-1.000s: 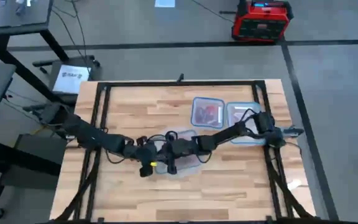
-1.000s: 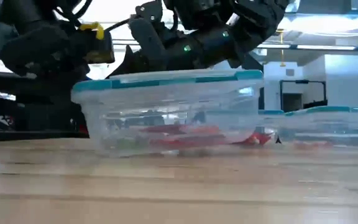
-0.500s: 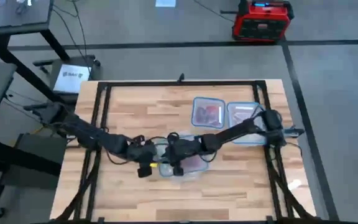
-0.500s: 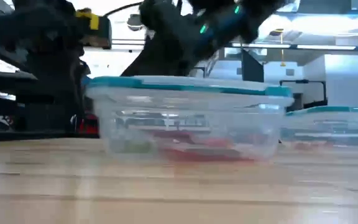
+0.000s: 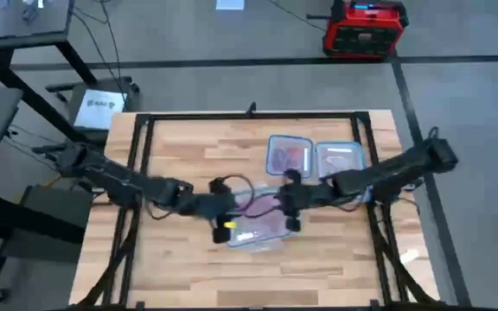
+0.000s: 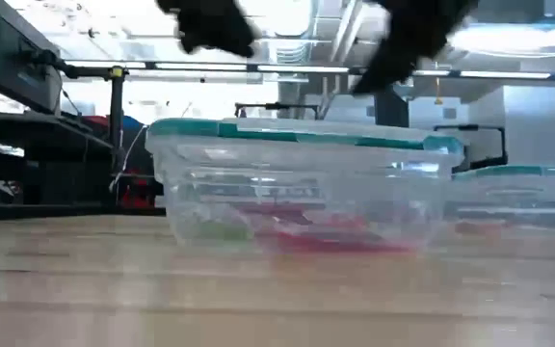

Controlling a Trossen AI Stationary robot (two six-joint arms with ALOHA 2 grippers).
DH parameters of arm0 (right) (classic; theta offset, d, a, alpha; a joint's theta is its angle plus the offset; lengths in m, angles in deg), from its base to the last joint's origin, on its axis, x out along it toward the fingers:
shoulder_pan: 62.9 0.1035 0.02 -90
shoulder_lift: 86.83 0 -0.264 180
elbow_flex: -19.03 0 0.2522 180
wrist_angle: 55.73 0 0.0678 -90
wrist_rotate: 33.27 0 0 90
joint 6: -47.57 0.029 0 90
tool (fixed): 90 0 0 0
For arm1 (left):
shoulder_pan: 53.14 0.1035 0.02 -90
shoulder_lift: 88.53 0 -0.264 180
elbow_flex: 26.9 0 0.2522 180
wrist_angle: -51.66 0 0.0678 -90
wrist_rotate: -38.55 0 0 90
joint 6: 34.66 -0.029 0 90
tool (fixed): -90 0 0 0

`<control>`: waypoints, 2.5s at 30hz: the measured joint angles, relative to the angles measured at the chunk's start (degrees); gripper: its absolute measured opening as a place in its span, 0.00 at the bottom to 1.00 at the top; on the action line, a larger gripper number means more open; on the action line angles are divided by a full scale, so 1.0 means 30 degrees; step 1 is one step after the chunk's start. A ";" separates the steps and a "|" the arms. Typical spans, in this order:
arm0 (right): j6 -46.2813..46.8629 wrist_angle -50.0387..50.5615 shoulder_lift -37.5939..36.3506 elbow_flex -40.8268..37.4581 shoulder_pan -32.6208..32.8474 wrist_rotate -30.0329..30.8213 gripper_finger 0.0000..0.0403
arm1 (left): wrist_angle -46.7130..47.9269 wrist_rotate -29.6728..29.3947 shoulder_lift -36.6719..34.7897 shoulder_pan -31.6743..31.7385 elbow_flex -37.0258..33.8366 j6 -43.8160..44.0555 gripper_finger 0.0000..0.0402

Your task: Sort candy

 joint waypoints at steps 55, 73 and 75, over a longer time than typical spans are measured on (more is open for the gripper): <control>0.3099 -0.9275 0.4694 -0.3532 0.0844 -0.0302 0.30 | -0.8396 0.3573 0.8062 0.1592 -0.0038 -0.3702 0.27; -0.0654 -1.1441 0.6391 -0.3036 0.0676 -0.0912 0.30 | -1.1503 0.5734 0.9993 0.1556 -0.0076 -0.3529 0.27; -0.0741 -1.1410 0.6391 -0.3004 0.0700 -0.0885 0.30 | -1.1406 0.5794 1.0008 0.1481 -0.0052 -0.3558 0.27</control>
